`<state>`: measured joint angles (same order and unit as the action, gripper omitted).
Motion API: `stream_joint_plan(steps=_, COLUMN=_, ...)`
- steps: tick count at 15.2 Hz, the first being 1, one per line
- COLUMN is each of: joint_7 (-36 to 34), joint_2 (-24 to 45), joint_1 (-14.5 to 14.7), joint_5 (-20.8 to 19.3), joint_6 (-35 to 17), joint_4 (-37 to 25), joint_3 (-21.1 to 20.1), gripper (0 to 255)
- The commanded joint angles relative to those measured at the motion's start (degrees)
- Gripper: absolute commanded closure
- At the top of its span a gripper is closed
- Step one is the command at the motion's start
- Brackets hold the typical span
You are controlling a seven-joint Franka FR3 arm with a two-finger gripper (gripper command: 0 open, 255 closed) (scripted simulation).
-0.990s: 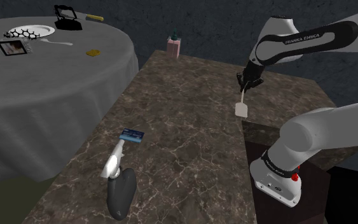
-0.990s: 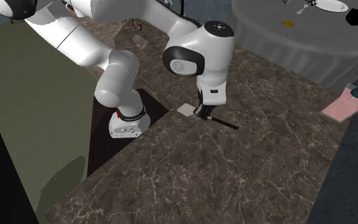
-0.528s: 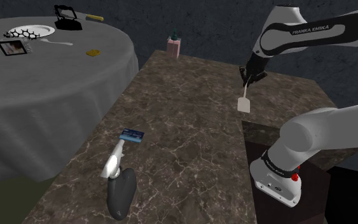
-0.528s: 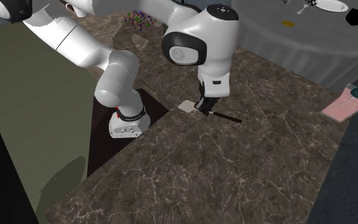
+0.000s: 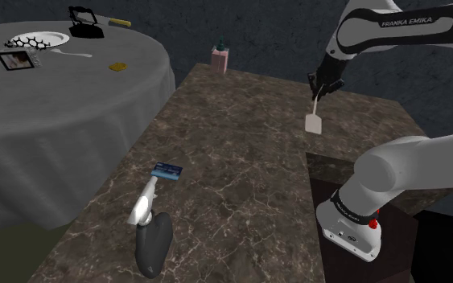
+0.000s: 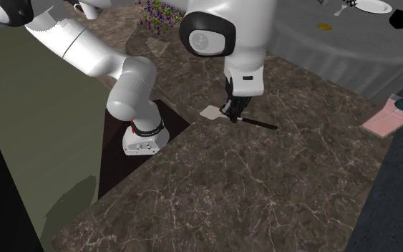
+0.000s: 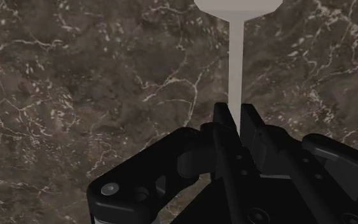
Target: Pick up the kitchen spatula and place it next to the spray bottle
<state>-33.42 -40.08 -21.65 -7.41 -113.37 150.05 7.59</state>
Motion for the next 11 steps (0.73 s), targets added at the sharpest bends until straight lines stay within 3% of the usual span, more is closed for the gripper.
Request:
stream_joint_plan(steps=1, joint_7=-0.05, joint_2=-0.41, joint_1=0.11, joint_5=0.2, joint_6=1.72, joint_4=-1.27, joint_3=-0.23, gripper=255)
stream_joint_plan(steps=11, joint_7=0.3, joint_2=-0.88, joint_1=0.35, joint_5=0.81, joint_6=9.58, joint_4=-8.67, joint_3=-0.82, gripper=255)
